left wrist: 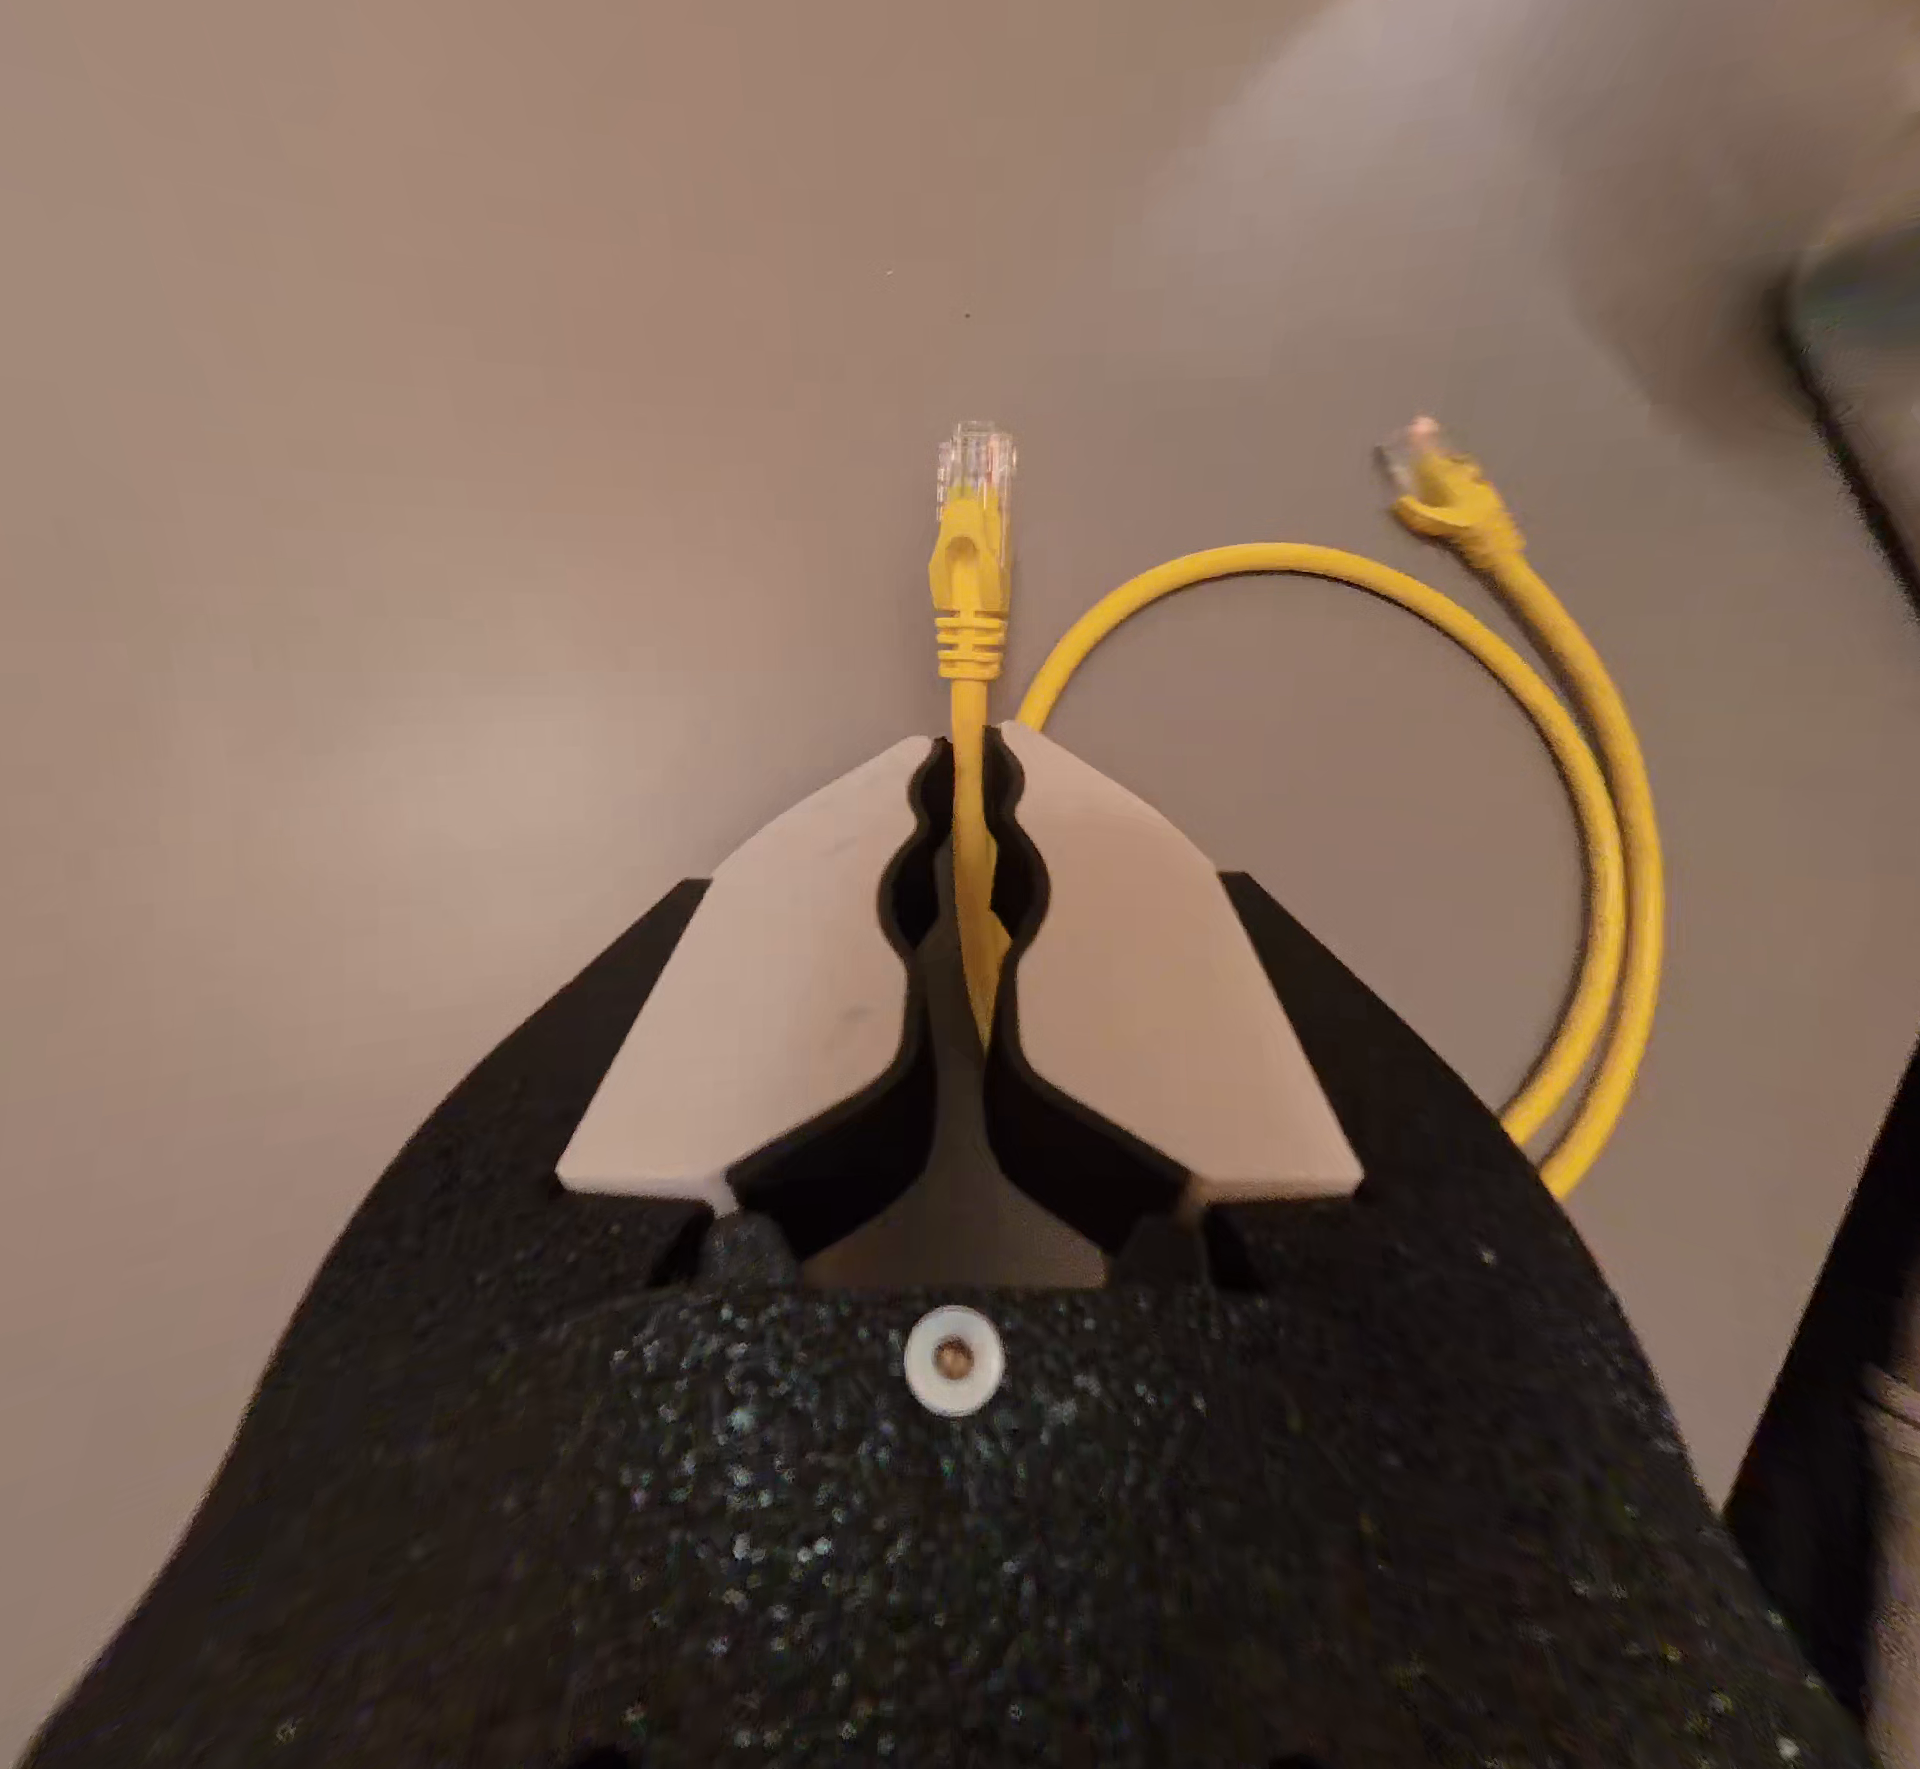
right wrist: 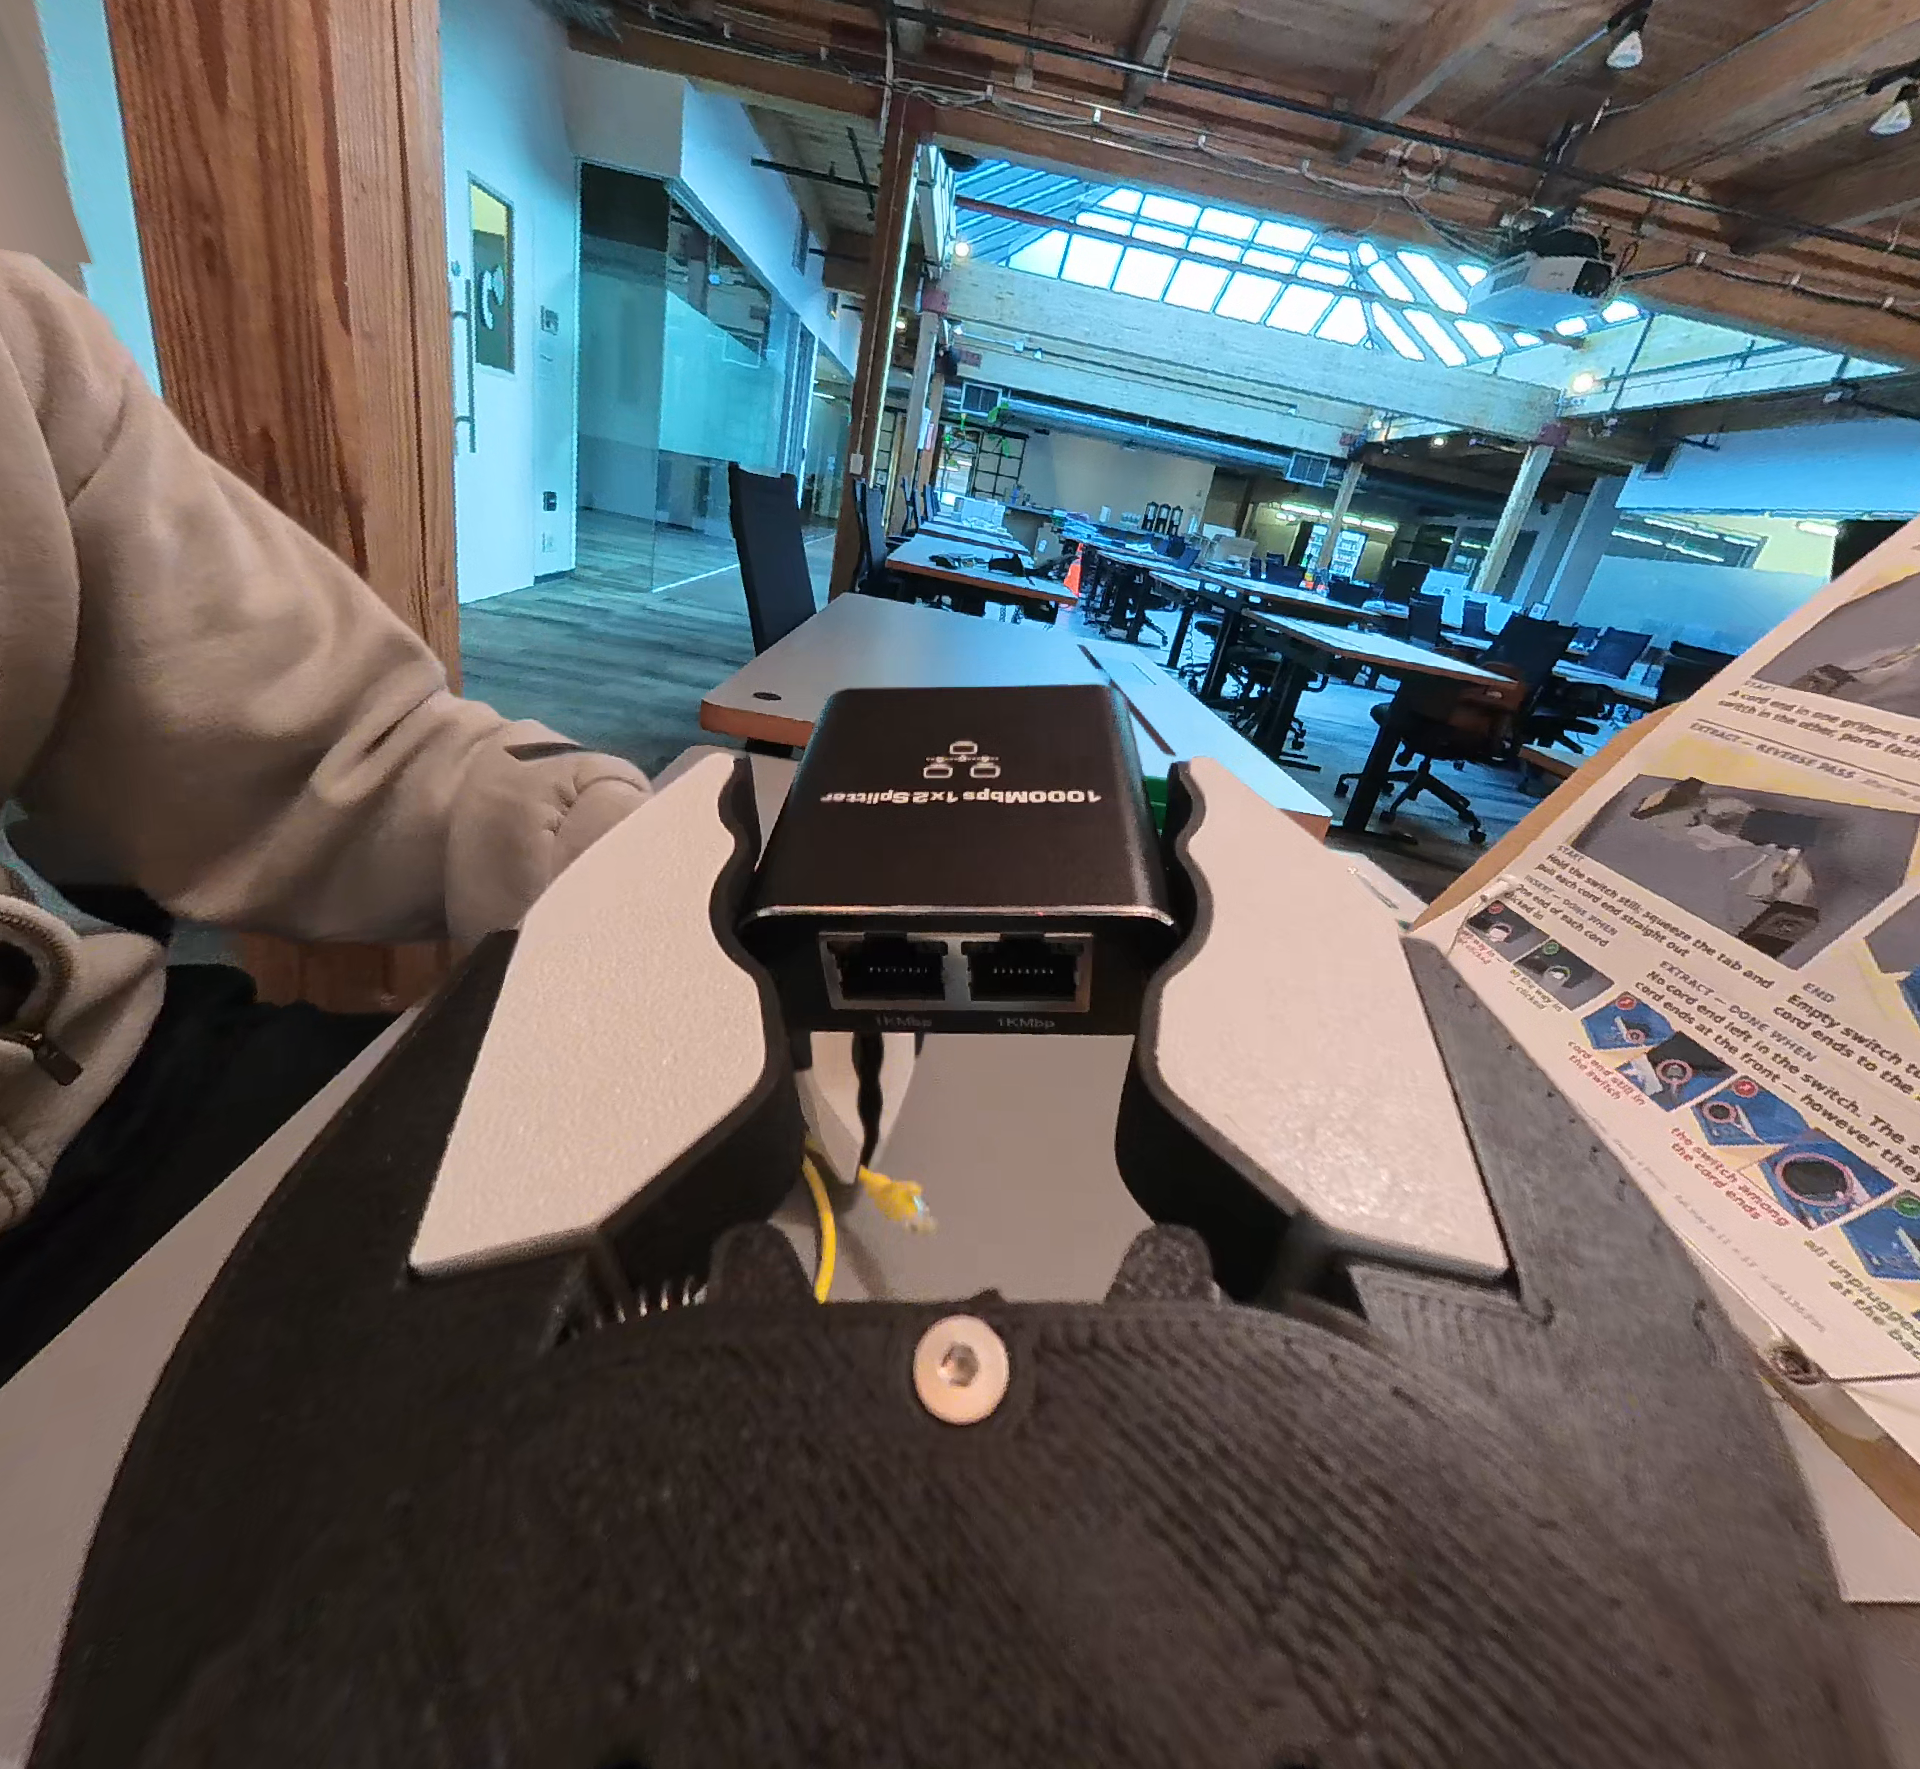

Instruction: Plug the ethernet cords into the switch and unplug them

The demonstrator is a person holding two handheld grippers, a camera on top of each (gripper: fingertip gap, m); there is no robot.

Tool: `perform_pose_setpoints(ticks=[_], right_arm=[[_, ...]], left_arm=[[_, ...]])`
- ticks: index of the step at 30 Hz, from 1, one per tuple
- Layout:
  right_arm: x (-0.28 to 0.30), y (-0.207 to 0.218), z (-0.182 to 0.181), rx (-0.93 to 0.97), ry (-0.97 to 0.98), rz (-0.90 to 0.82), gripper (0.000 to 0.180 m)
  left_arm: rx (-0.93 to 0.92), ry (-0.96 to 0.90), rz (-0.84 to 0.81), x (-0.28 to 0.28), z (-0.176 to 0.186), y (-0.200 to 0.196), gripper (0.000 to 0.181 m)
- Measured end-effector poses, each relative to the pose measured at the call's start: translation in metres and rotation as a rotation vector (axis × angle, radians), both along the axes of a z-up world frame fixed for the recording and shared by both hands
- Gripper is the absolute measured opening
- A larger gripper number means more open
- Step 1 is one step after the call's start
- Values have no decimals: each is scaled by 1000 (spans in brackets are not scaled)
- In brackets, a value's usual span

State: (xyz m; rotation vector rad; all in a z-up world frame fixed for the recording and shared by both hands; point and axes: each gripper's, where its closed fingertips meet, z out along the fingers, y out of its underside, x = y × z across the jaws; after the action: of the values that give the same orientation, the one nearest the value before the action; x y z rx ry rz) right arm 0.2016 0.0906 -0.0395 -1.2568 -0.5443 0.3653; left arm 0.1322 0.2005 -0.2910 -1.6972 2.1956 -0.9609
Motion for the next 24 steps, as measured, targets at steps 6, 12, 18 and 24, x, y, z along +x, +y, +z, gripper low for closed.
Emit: perform_pose_setpoints(ticks=[6, 12, 18, 24], right_arm=[[-6, 8, -4, -20, -17, 6, 75], [-16, 20, -10, -36, -42, 17, 75], [-35, 32, -23, -69, -93, 86, 75], [-60, 29, -25, -26, -63, 269, 75]], left_arm=[[31, -104, -26, -11, 19, 2, 5], [157, -265, -39, -12, 82, -2, 5], [359, -271, -119, -23, 142, -11, 5], [377, -178, -226, -28, 172, -27, 5]])
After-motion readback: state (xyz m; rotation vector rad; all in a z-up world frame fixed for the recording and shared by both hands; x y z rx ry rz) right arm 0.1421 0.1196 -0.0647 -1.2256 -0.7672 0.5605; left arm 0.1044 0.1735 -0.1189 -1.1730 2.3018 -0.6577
